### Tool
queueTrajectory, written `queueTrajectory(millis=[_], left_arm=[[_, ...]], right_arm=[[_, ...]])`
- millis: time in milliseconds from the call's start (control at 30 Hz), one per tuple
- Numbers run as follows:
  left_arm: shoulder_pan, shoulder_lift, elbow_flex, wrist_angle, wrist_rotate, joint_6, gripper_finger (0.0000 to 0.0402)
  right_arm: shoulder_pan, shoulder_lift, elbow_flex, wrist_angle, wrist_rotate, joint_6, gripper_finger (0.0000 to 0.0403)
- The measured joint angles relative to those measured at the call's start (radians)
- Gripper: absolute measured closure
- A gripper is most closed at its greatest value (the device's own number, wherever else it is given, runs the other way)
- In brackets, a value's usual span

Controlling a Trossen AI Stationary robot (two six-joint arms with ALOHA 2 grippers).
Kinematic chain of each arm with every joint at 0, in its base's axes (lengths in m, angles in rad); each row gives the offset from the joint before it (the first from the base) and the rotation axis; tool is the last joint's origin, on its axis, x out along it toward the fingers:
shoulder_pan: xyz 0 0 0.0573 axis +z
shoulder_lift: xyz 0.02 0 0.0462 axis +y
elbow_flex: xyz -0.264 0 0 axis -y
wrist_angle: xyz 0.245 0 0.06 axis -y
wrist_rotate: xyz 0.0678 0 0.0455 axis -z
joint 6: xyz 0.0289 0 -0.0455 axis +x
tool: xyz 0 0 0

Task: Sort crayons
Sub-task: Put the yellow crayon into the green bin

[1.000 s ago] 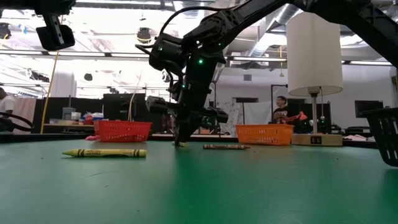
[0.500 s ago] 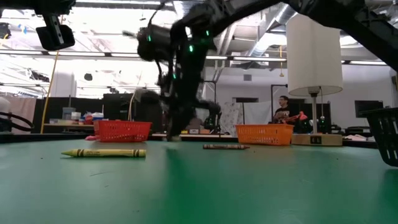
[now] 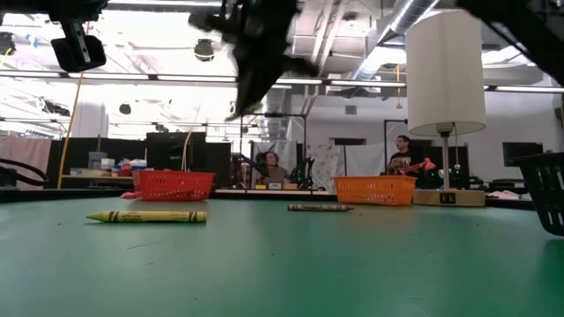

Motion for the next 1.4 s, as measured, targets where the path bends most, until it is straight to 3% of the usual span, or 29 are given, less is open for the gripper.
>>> queueTrajectory(millis=[133, 367, 500, 767, 1067, 1233, 1400], left_arm=[[0.0, 0.0, 0.0, -0.001, -0.001, 0.0, 0.0401], [0.0, 0.001, 0.0, -0.015, -0.017, 0.0, 0.0401], [0.0, 0.003, 0.0, -0.045, -0.025, -0.001, 0.0401], [0.0, 0.003, 0.0, -0.079, -0.052, -0.028, 0.0402], [0.0, 0.003, 0.0, -0.112, -0.098, -0.041, 0.0401], [0.0, 0.003, 0.0, -0.136, -0.117, -0.047, 0.0401], [0.0, 0.003, 0.0, -0.157, -0.125, -0.048, 0.0401]], right_arm=[[0.088, -0.061, -0.001, -0.106, -0.027, 0.054, 0.0403], [0.297, -0.126, 0.0, -0.329, -0.084, 0.292, 0.0403], [0.426, -0.138, 0.0, -0.325, -0.114, 0.419, 0.0403], [0.642, -0.136, 0.0, -0.331, -0.138, 0.83, 0.0403], [0.803, -0.137, -0.031, -0.329, -0.323, 1.133, 0.0403], [0.829, -0.137, -0.105, -0.331, -0.487, 1.156, 0.0403], [0.83, -0.136, -0.162, -0.332, -0.502, 1.003, 0.0403]])
